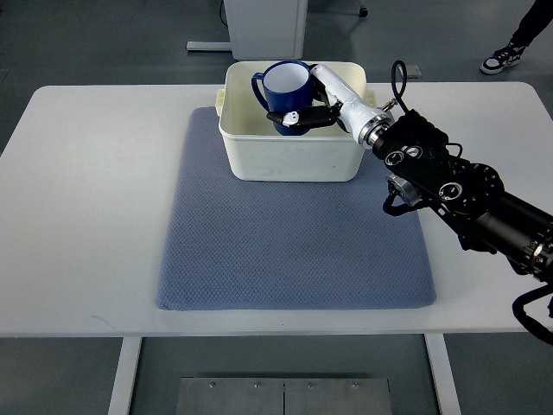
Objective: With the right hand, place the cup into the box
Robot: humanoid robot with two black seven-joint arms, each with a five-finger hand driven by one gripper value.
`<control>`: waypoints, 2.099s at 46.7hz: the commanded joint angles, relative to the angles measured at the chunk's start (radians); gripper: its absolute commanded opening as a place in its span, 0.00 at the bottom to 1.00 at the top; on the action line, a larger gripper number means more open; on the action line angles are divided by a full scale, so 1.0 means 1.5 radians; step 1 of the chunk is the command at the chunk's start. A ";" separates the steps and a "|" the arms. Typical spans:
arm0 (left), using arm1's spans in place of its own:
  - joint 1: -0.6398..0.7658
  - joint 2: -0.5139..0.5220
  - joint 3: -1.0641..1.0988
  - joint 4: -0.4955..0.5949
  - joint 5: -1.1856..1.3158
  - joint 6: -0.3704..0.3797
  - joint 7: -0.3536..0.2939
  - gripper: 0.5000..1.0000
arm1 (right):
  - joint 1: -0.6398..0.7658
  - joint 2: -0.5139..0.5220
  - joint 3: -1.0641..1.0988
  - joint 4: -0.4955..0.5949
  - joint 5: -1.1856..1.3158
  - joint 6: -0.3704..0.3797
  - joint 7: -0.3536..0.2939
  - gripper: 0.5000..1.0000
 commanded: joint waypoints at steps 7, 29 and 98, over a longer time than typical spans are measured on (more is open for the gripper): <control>0.000 0.000 0.000 0.000 0.000 -0.001 0.000 1.00 | -0.007 0.000 0.000 0.001 0.000 0.000 0.004 0.84; 0.000 0.000 0.000 0.000 -0.001 0.000 0.000 1.00 | -0.008 -0.004 0.000 0.004 0.000 0.000 0.004 0.97; 0.000 0.000 0.001 0.000 0.000 0.000 0.000 1.00 | -0.190 -0.188 0.369 0.098 0.075 0.071 -0.138 0.99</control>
